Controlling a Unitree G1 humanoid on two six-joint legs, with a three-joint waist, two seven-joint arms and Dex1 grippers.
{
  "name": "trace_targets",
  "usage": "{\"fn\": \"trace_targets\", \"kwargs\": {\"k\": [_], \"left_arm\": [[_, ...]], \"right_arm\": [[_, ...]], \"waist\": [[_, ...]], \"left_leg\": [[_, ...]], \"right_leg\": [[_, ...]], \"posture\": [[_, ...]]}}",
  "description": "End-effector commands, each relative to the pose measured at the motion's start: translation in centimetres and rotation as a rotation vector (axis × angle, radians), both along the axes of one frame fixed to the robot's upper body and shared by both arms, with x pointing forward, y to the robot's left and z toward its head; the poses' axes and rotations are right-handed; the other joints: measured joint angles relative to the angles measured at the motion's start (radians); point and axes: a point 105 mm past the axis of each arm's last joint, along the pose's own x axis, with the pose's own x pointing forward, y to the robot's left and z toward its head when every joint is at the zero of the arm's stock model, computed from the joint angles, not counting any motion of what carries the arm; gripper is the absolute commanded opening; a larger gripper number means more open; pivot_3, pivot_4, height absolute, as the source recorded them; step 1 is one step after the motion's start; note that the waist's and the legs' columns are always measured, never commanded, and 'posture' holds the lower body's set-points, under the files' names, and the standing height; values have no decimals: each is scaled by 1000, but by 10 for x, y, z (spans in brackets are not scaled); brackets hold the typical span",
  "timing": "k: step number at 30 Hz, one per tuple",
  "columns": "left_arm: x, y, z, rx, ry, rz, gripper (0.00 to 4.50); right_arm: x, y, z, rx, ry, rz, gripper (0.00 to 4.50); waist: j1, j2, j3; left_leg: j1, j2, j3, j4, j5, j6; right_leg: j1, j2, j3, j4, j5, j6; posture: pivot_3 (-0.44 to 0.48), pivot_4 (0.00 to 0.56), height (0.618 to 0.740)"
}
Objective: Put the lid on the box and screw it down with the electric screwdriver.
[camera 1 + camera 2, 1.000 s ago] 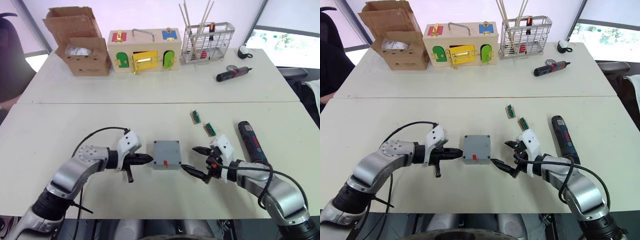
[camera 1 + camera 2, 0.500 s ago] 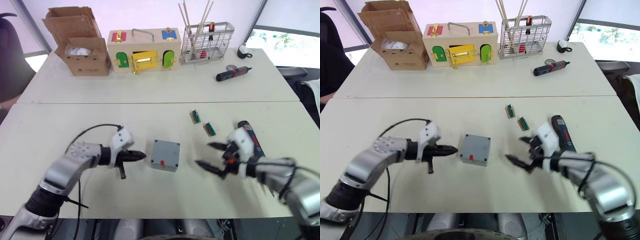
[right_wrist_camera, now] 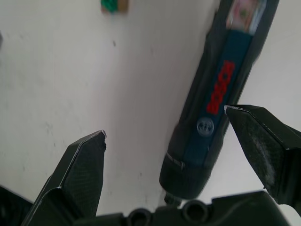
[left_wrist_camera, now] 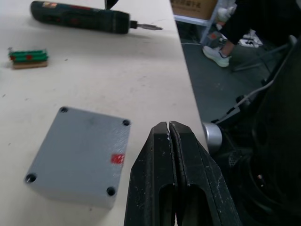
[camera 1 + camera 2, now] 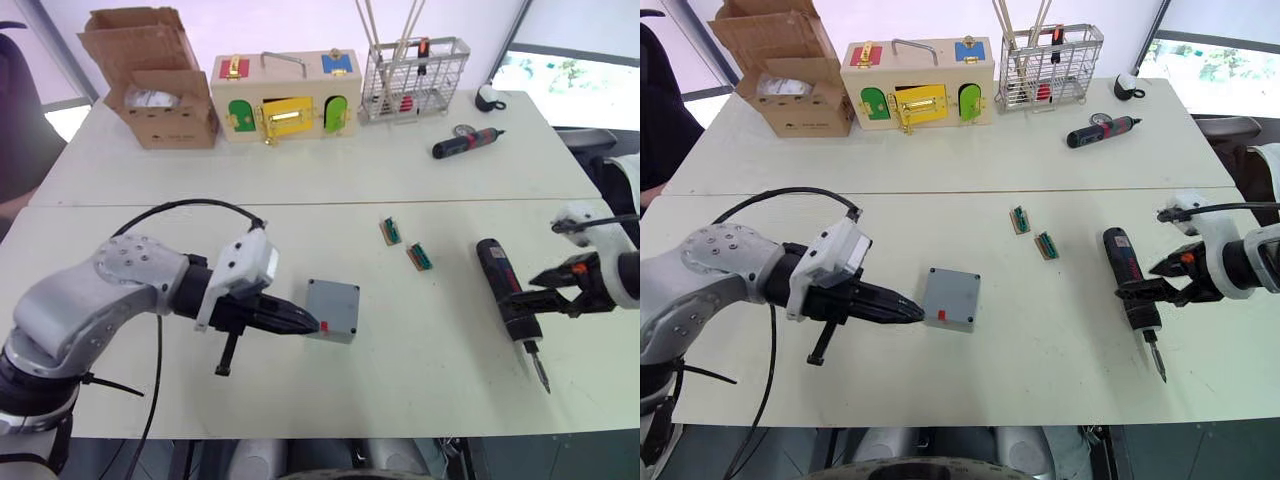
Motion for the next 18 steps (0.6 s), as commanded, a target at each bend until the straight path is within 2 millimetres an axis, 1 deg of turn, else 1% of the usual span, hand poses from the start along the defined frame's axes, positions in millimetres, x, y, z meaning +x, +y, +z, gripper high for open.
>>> {"fn": "trace_targets", "kwargs": {"k": [1, 4, 10, 13, 18], "left_arm": [[-13, -3, -2, 19, -21, -52, 0], [-14, -3, -7, 35, -39, -37, 0], [-14, -4, -10, 49, -55, -7, 0], [-12, -4, -12, 61, -72, 8, 0], [-11, -5, -14, 64, -68, 21, 0]], "right_arm": [[-9, -11, -5, 6, 102, -35, 4472], [-9, -20, -18, 1, 158, -86, 4472], [-3, -22, -32, 58, 219, -205, 4472], [3, -20, -38, 76, 236, -248, 4472], [8, -16, -44, 77, 254, -261, 4472]], "waist": [[1, 0, 0], [1, 0, 0], [1, 0, 0], [2, 0, 0], [2, 0, 0]], "left_leg": [[0, 0, 0, 0, 0, 0], [0, 0, 0, 0, 0, 0], [0, 0, 0, 1, 0, 0], [0, 0, 0, 1, 0, 0], [0, 0, 0, 1, 0, 0]], "right_leg": [[0, 0, 0, 0, 0, 0], [-1, 0, 0, 0, 0, 0], [0, 0, 0, 0, 0, 0], [-1, 1, 0, 0, 0, 0], [0, 1, 0, 0, 0, 0]], "posture": [[0, 150, 740], [0, 150, 740], [0, 150, 740], [0, 150, 740], [0, 150, 740]]}}
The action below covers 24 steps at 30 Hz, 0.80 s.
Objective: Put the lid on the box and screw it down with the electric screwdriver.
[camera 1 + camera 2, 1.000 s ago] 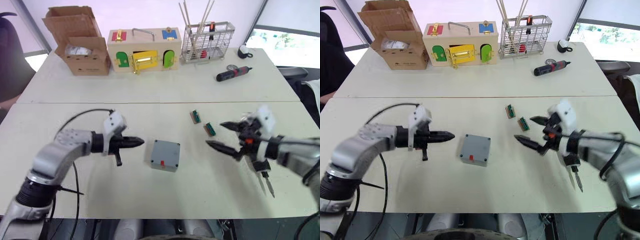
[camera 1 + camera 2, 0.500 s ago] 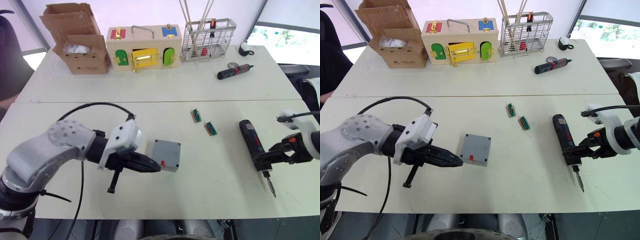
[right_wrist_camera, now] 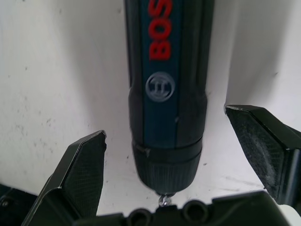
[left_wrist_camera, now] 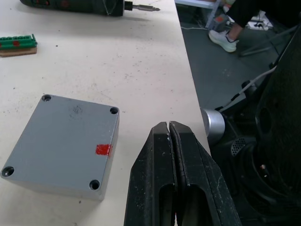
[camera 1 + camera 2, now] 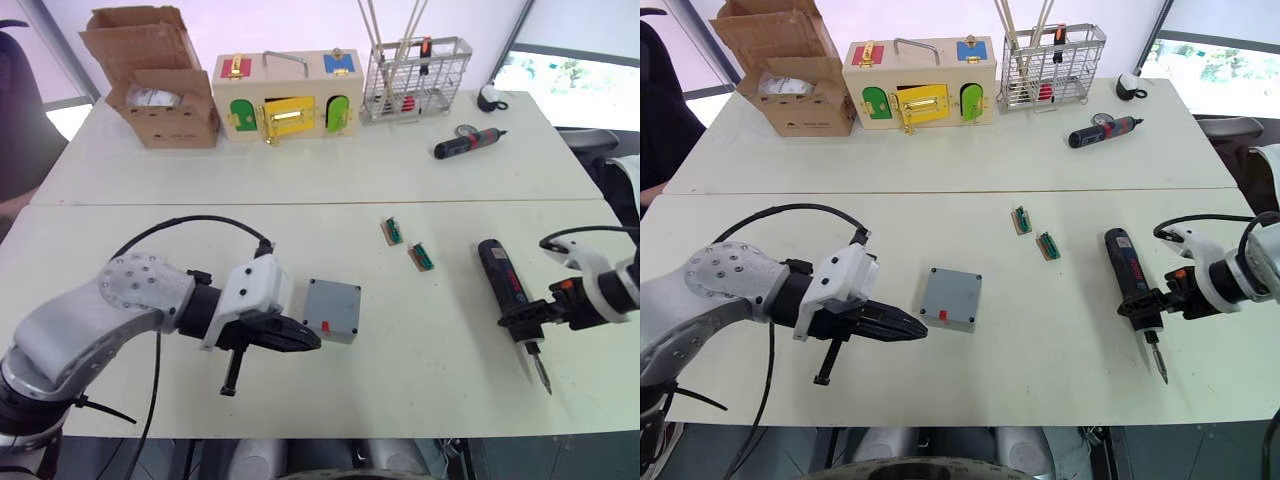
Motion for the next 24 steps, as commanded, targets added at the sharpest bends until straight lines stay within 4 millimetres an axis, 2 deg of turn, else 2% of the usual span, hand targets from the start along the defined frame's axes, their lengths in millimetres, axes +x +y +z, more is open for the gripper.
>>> {"fn": "trace_targets", "kwargs": {"k": [1, 9, 11, 13, 20, 24], "left_arm": [[-2, -3, 1, 6, -31, -9, 0], [0, -7, -4, -5, -27, 21, 0], [1, -8, -4, -10, -27, 25, 0], [2, -9, -5, -14, -28, 29, 0], [3, -10, -7, -25, -24, 49, 0], [2, -11, -9, -31, -19, 61, 0]], "right_arm": [[4, 1, -2, -11, 6, -17, 4472], [6, -5, -14, -88, 26, 3, 4472], [8, -6, -20, -109, 31, 12, 4472], [9, -7, -25, -134, 37, 34, 4003], [18, -6, -36, -204, 44, 75, 1875], [14, -6, -41, -218, 76, 81, 1844]], "waist": [[0, -1, 0], [-1, -5, -3], [0, -10, -5], [-1, -15, -8], [-5, -26, -16], [-3, -32, -19]], "left_leg": [[0, 0, 0, 0, 0, 0], [0, 0, 0, 1, 0, 0], [1, 0, 0, 2, 0, 0], [1, 0, 0, 2, 0, 0], [2, 0, -1, 2, 0, 0], [3, 0, -1, 2, 0, 0]], "right_leg": [[0, 0, 0, 0, 0, 0], [1, 0, 0, 0, 0, 0], [2, 0, 0, 0, 0, 0], [3, 0, 0, 0, 0, 0], [4, 0, 0, -1, 1, 0], [4, 0, 0, -1, 1, -1]], "posture": [[0, 150, 740], [0, 150, 740], [0, 150, 740], [0, 150, 740], [0, 150, 740], [0, 150, 740]]}}
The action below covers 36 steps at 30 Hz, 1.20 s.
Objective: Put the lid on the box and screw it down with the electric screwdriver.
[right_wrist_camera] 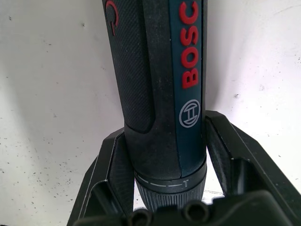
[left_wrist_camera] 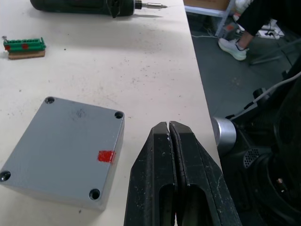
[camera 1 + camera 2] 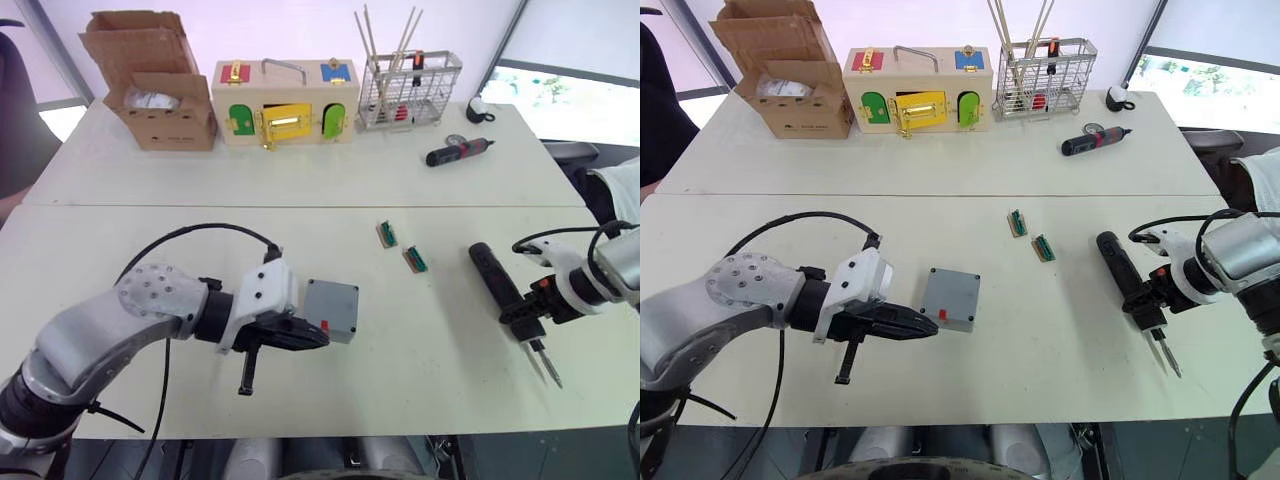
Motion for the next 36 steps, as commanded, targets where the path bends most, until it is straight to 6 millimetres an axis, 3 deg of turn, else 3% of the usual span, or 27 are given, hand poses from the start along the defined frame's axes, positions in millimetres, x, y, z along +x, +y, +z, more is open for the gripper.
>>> {"fn": "trace_targets", "kwargs": {"k": [1, 6, 10, 12, 13, 15, 18, 22, 26, 28, 30, 32, 36], "left_arm": [[-3, -3, 4, -21, -31, -4, 0], [-1, -3, 2, -26, -31, 7, 0], [7, -1, -1, -24, -36, 21, 0], [12, 2, -3, -20, -39, 28, 0], [17, 6, -4, -12, -41, 39, 0], [25, 13, -6, 3, -46, 55, 0], [35, 19, -8, 11, -48, 62, 0], [50, 22, -9, 11, -39, 62, 0], [64, 20, -10, 10, -44, 63, 0], [75, 14, -5, -27, -51, 79, 0], [81, 11, -2, -54, -46, 83, 0], [81, 9, -2, -60, -43, 77, 0], [80, 2, -6, -75, -41, 69, 0]], "right_arm": [[-7, -2, -19, -50, 61, 22, 1844], [-11, -2, -22, -41, 75, 16, 1844], [8, -1, -7, 6, -13, -43, 1844], [16, 4, 11, 93, -75, -61, 1844], [24, 14, 35, 189, -148, -84, 1844], [28, 27, 69, 305, -240, -78, 1844], [29, 20, 105, 374, -393, -143, 1844], [33, 17, 152, 524, -686, -192, 1844], [30, 51, 173, 685, -951, -112, 1844], [19, 100, 191, 839, -1230, -7, 1844], [6, 124, 205, 911, -1492, -54, 1844], [2, 139, 198, 892, -1526, -82, 1844], [-9, 184, 175, 771, -1541, 113, 1844]], "waist": [[3, -1, -1], [5, -2, -2], [1, -4, -3], [-2, -4, -2], [-2, -2, -1], [-2, 16, 9], [7, 35, 14], [28, 36, 14], [23, 36, 14], [19, 35, 14], [6, 36, 14], [4, 36, 15], [0, 34, 13]], "left_leg": [[0, 0, 0, 0, 0, 0], [0, 0, 0, 0, 0, 0], [0, 0, 0, 0, 0, 0], [0, 0, 0, 0, 0, 0], [0, 0, 1, 0, 0, 0], [0, 0, 3, 0, 0, -1], [-5, -1, 5, -1, 1, -1], [-21, 1, 2, -1, 1, -2], [-21, 1, 5, 0, 3, -5], [-19, 1, 6, 1, 3, -3], [-19, 2, 5, 2, 3, -4], [-21, 2, 4, 1, 5, -7], [-21, -1, 3, 1, 9, -15]], "right_leg": [[0, 0, 0, 0, 0, 0], [0, 0, 0, 0, 0, 0], [0, 0, 0, 0, 0, 0], [0, 0, 0, 0, 1, -1], [0, 0, 0, 0, 1, -2], [-2, 0, 2, 0, 2, -2], [-9, 0, 4, 2, 3, 0], [-26, 3, 0, 6, 2, 0], [-26, 3, 1, 7, 3, 0], [-25, 2, 2, 10, 3, 0], [-27, 4, 2, 17, 3, 0], [-32, 4, 2, 21, 3, 0], [-31, 2, 1, 21, 3, 1]], "posture": [[0, 150, 740], [0, 150, 740], [0, 150, 740], [0, 150, 740], [0, 150, 740], [0, 150, 740], [0, 150, 740], [0, 150, 740], [0, 150, 740], [0, 150, 740], [0, 150, 740], [0, 150, 740], [0, 150, 740]]}}
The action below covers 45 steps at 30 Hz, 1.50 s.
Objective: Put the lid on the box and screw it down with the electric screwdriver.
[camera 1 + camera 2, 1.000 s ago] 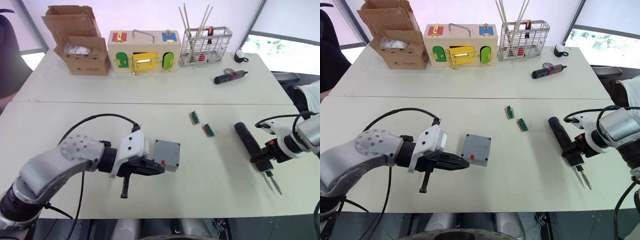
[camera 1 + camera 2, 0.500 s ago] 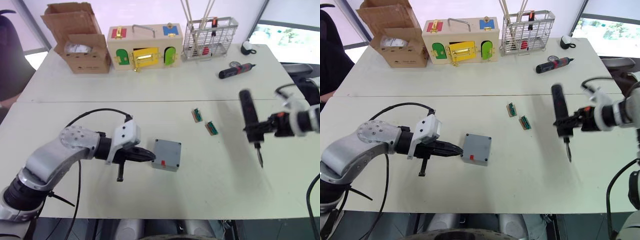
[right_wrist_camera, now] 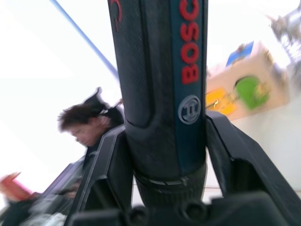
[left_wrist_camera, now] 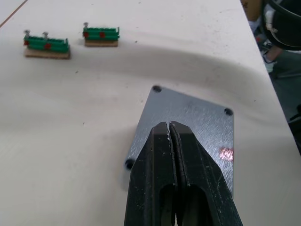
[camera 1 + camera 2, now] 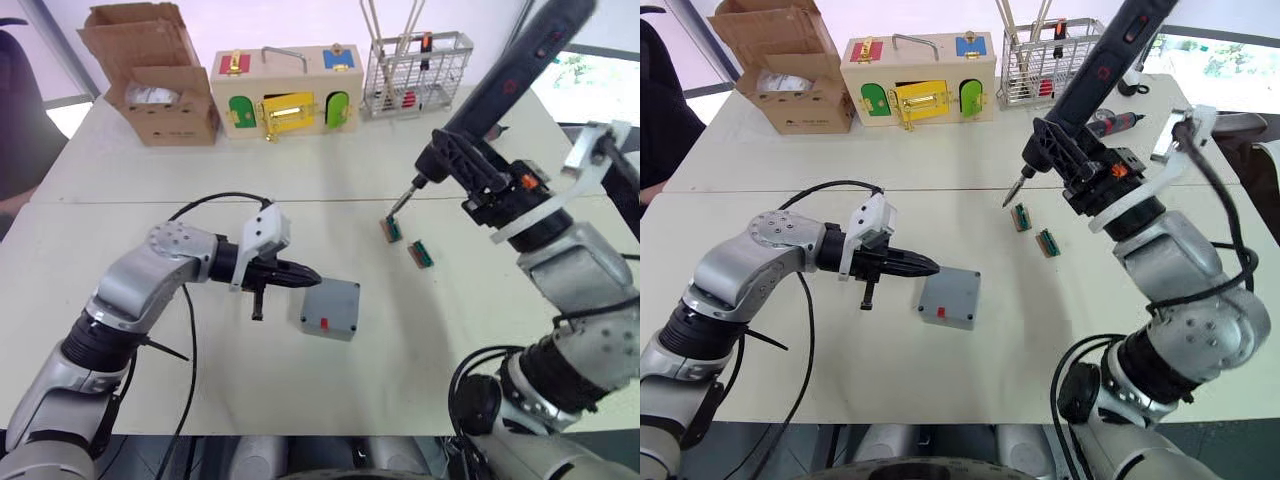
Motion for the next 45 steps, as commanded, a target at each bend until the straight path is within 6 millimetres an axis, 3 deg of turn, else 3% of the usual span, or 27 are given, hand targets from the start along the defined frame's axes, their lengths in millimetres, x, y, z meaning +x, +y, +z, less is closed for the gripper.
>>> {"fn": "trace_targets", "kwargs": {"k": [1, 10, 14, 22, 34, 45], "left_arm": [[-4, -5, 0, -7, -28, -22, 0], [-19, -10, -16, 1, 2, -49, 0], [-15, -8, -46, 95, -26, -20, 0], [-19, -6, -54, 98, -10, -25, 0], [-18, -4, -56, 100, -6, -14, 0], [-18, -5, -59, 101, -7, -10, 0]], "right_arm": [[-19, 29, 1, -117, -146, 58, 1844], [-26, 43, -23, -155, -149, 123, 1844], [-29, 51, -41, -222, -127, 169, 1844], [-30, 51, -56, -258, -101, 185, 1844], [-25, 49, -64, -251, -76, 174, 1844], [-23, 48, -55, -233, -102, 166, 1844]], "waist": [[-8, 0, 0], [-12, 0, 0], [-5, 0, 0], [-4, 0, 0], [-4, -1, 0], [-3, -1, 0]], "left_leg": [[0, 0, 1, 0, 0, 0], [2, 2, 1, 0, 0, 0], [3, 2, 0, 0, 0, 0], [16, 2, -1, -1, -2, 4], [20, 2, -2, -1, -3, 6], [20, 2, -2, -1, -3, 5]], "right_leg": [[1, 0, 0, -1, 0, 0], [0, 1, 1, -1, 0, 0], [1, 1, 0, -1, 0, 0], [16, 1, 0, -3, 0, 0], [20, 1, 0, -4, -1, 0], [20, 1, 0, -4, -1, 0]], "posture": [[0, 150, 740], [0, 150, 740], [0, 150, 740], [0, 150, 740], [0, 150, 740], [0, 150, 740]]}}
